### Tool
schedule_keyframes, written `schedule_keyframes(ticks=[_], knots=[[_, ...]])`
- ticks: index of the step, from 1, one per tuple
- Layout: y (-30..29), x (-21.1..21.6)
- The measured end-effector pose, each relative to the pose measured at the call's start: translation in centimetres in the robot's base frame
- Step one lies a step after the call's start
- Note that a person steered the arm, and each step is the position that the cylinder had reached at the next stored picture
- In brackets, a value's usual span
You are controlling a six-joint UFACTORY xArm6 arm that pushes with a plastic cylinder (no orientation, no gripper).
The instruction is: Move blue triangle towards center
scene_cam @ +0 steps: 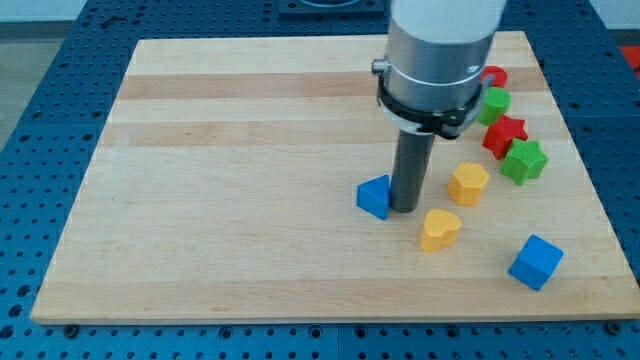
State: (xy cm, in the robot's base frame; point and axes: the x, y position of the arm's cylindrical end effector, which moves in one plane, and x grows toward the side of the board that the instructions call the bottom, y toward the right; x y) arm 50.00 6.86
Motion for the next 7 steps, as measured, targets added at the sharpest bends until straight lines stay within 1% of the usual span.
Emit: schedule_keyframes(ticks=[3,5,7], knots=[[-6.1,-0.7],[-9.6,-3.6],[-13.3,-7.9]])
